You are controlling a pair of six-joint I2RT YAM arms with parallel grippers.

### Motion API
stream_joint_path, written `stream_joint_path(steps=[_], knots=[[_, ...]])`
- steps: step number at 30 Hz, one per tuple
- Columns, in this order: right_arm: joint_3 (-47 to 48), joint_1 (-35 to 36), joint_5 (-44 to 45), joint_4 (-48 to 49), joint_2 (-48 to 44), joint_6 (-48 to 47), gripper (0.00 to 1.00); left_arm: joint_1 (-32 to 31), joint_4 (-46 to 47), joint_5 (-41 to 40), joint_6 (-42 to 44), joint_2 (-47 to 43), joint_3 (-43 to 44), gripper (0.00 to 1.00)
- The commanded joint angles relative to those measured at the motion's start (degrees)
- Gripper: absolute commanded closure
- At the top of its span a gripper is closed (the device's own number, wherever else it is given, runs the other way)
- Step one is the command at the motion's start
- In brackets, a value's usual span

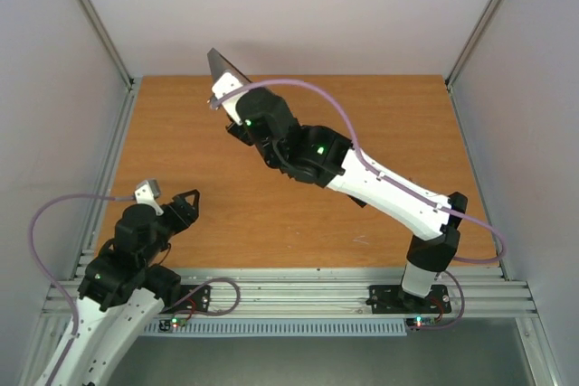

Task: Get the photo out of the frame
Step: Turn over the photo frame at the center of the board.

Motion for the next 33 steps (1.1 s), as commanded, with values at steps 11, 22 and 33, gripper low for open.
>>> stream_joint_path(steps=[11, 22, 33], knots=[[6.45, -9.49, -16.95, -1.13, -6.85, 30.79, 0.99, -0.05, 9.4, 6.54, -2.13, 5.1, -6.84, 0.28], [-6.85, -15.55, -14.65, 10.16, -17.26, 38.77, 0.99, -0.05, 14.32, 12.32, -4.4, 7.67, -10.2, 0.27], [-37.92, -27.32, -14.12, 20.84, -32.68, 58.69, 0.99, -0.05, 20.38, 19.15, -8.81, 10.32, -17.12, 0.27]])
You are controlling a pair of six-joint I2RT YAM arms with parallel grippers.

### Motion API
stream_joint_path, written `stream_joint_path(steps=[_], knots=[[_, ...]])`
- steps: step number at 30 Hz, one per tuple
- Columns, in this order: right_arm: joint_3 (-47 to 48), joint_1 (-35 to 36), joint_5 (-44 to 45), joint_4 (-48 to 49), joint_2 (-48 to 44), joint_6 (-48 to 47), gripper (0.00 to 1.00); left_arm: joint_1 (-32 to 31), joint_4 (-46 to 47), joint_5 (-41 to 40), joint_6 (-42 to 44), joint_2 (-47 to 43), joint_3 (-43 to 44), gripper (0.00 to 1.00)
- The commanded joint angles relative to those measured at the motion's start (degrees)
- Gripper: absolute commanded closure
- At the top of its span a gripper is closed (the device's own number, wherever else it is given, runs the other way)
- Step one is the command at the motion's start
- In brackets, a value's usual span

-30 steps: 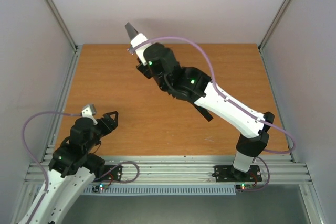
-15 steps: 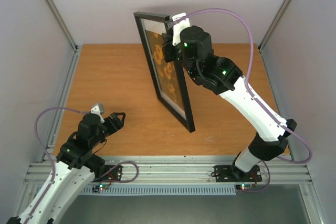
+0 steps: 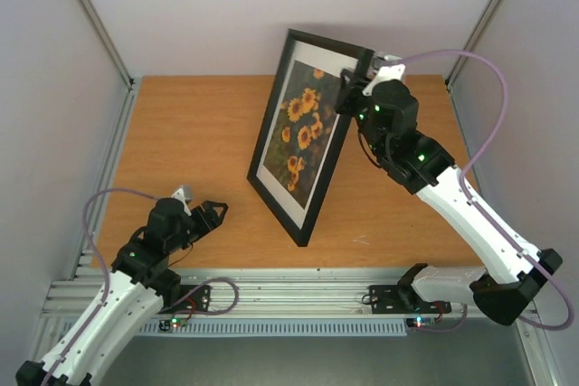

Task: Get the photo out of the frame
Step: Turn over the photo frame at the center of the board.

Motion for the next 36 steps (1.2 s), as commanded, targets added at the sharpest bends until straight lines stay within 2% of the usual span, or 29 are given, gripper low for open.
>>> stream_joint_path(steps=[1, 4, 9, 18, 25, 29, 32, 36], knots=[[-9.52, -4.11, 0.1, 8.41, -6.21, 11.81, 0.99, -0.05, 7.62, 4.76, -3.66, 1.89, -4.06, 0.27], [-18.19, -6.69, -1.84, 11.61, -10.18, 17.76, 0.99, -0.05, 11.49, 5.9, -5.4, 4.02, -5.55, 0.28], [-31.46, -7.16, 0.19, 15.62, -15.2, 23.55, 0.99, -0.05, 15.38, 5.92, -6.3, 8.15, -5.75, 0.28], [-51.94, -7.22, 3.04, 22.37, -20.29, 34.05, 0.99, -0.05, 19.8, -1.76, -10.53, 11.09, -8.25, 0.27], [-60.97, -7.18, 1.29, 27.17, -17.0, 44.04, 0.99, -0.05, 25.14, -2.43, -11.33, 18.8, -10.15, 0.28], [-63.41, -7.18, -1.22, 29.72, -13.29, 47.66, 0.98, -0.05, 24.1, -5.45, -10.37, 19.96, -9.48, 0.28], [-64.49, -7.23, -2.5, 29.83, -9.59, 50.75, 0.93, -0.05, 22.56, -7.77, -8.78, 20.17, -8.39, 0.28], [-66.8, -7.16, -5.16, 35.48, -2.63, 52.78, 0.88, 0.04, 22.35, -9.99, -6.87, 22.64, -6.95, 0.28]])
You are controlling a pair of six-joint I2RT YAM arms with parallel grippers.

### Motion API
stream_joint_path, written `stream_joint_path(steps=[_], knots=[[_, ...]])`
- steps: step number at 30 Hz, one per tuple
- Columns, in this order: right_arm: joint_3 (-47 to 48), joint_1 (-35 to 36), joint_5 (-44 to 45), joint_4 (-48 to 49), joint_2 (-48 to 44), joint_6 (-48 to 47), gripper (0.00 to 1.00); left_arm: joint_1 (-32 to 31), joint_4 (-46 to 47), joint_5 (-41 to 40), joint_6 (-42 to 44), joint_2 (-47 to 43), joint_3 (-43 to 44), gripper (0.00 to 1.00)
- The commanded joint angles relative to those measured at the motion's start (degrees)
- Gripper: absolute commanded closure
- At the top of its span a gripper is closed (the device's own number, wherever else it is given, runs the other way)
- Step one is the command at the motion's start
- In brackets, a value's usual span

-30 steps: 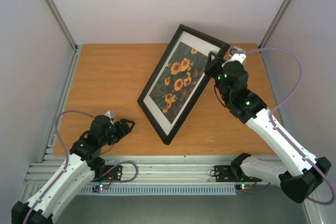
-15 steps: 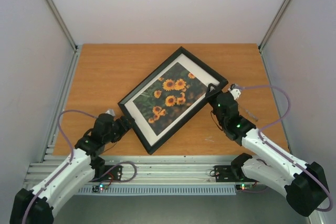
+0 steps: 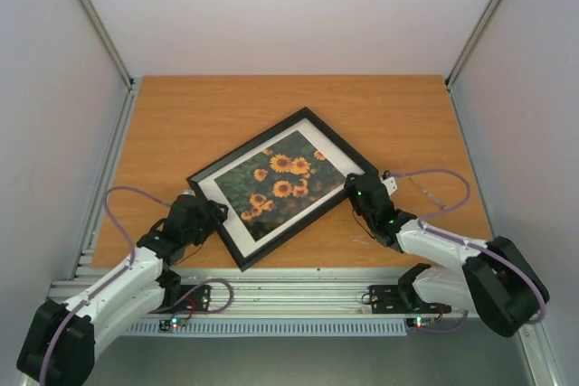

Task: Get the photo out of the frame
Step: Turn over the photo frame at the center of the board.

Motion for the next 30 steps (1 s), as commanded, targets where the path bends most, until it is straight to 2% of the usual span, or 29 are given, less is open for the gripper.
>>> stream_joint_path(steps=[1, 6, 12, 14, 17, 24, 30], knots=[[-3.13, 0.38, -1.24, 5.65, 6.95, -1.85, 0.87, 0.04, 2.09, -4.54, 2.98, 3.31, 2.75, 0.28], [-5.16, 0.37, -5.62, 9.93, 12.76, -1.01, 0.76, 0.12, 2.69, -4.92, 5.15, 8.88, 4.68, 0.27], [-6.27, 0.36, -7.96, 4.56, 11.95, -1.72, 0.45, 0.12, 2.03, -6.15, 6.4, 10.07, 5.29, 0.27], [-6.3, 0.38, -8.38, 1.24, 10.88, -1.86, 0.32, 0.2, 1.3, -6.85, 6.68, 10.0, 5.34, 0.27], [-6.02, 0.37, -8.58, -3.89, 8.91, -2.67, 0.2, 0.21, 0.33, -7.39, 7.19, 9.83, 5.47, 0.27], [-1.68, 0.38, -8.5, -24.21, 2.64, -5.05, 0.03, 0.21, -2.09, -8.17, 7.59, 9.16, 5.93, 0.27], [6.1, 0.33, -6.02, -41.31, -1.06, -15.0, 0.02, 0.21, -6.92, -8.7, 8.96, 7.69, 7.29, 0.25]])
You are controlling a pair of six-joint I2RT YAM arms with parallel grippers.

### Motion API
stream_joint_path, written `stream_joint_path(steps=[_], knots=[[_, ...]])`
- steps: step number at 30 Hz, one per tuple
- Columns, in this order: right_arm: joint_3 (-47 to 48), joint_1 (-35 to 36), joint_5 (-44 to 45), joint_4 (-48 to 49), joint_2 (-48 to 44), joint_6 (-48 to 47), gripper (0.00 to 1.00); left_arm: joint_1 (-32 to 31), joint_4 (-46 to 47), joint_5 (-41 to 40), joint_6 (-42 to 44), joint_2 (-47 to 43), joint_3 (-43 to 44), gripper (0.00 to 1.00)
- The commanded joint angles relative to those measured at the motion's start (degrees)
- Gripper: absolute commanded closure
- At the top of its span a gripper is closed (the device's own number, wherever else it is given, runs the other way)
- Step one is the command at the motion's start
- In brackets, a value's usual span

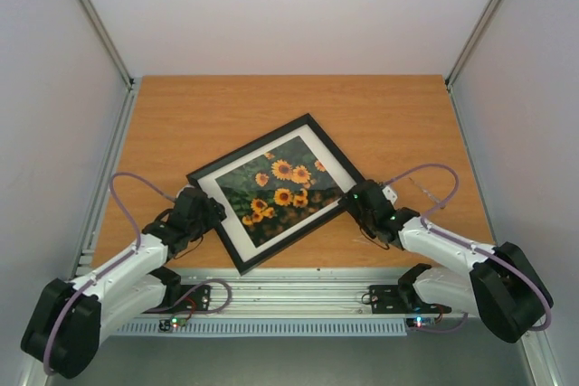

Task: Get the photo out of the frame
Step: Turn over the photo frame at the center of the board, then move the photo frame to the center of the board.

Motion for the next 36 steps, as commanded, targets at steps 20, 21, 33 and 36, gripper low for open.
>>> stream_joint_path(steps=[20, 21, 33, 36], knots=[[43.85, -17.47, -22.64, -26.43, 29.0, -61.52, 0.06, 0.15, -11.77, -3.36, 10.28, 5.77, 10.0, 0.24], [45.27, -17.88, -23.39, -26.72, 31.63, -62.83, 0.07, 0.15, -11.94, -3.3, 10.62, 6.61, 10.45, 0.24], [46.98, -18.49, -20.0, -25.96, 40.47, -66.55, 0.19, 0.06, -11.86, 0.0, 16.36, 14.45, 15.31, 0.27], [45.27, -19.18, -19.52, -25.29, 40.22, -65.99, 0.25, 0.06, -10.53, 1.83, 17.47, 17.18, 16.6, 0.29]])
